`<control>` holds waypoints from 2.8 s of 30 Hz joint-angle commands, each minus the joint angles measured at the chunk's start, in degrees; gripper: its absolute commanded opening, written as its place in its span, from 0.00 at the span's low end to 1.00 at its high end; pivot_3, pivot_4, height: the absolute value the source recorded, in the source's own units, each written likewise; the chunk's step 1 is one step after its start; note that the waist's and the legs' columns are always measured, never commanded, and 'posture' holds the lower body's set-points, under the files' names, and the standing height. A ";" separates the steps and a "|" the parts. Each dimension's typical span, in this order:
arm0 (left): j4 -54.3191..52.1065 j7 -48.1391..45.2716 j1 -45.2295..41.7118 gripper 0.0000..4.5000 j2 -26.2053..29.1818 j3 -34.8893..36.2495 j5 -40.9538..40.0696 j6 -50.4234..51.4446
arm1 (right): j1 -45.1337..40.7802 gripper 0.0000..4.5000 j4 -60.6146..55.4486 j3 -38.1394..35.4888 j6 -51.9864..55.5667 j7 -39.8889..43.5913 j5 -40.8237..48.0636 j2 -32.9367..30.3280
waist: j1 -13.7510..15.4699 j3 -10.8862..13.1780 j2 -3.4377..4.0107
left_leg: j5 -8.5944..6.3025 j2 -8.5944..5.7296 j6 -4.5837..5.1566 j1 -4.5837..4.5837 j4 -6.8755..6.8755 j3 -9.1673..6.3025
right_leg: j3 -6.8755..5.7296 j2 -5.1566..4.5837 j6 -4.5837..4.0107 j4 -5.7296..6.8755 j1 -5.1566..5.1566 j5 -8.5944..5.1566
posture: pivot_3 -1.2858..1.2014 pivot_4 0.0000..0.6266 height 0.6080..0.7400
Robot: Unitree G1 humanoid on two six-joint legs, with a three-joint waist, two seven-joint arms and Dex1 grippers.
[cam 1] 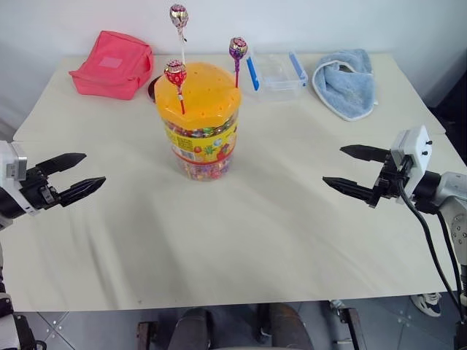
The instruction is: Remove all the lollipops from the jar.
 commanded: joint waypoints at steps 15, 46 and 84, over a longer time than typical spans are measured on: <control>-13.17 2.64 -1.18 1.00 3.54 1.91 -1.81 9.24 | -3.48 0.99 -1.01 -1.41 0.24 2.73 2.55 -1.35 | -0.05 -0.01 -0.01 | 0.00 0.00 0.00 0.03 0.04 0.04 | 0.08 0.00 0.00 0.10 -0.02 0.00 | 0.52 0.24 1.00; -4.59 -0.23 -39.67 1.00 -15.11 -19.08 2.16 6.34 | -11.59 0.99 -11.62 -3.40 6.04 -1.47 15.29 0.41 | 1.32 -0.01 -0.04 | -0.13 0.00 0.23 -0.01 0.88 0.30 | 0.42 0.01 0.03 0.65 -0.06 0.02 | 0.52 0.24 1.00; -14.33 27.04 -42.31 0.01 -2.43 -12.74 8.57 37.57 | -18.06 1.00 -5.65 -2.90 5.79 8.04 18.32 -0.37 | 0.11 0.01 -0.07 | -0.16 -0.01 0.29 0.00 0.86 0.44 | 0.66 0.03 0.06 0.70 -0.18 0.05 | 0.52 0.24 1.00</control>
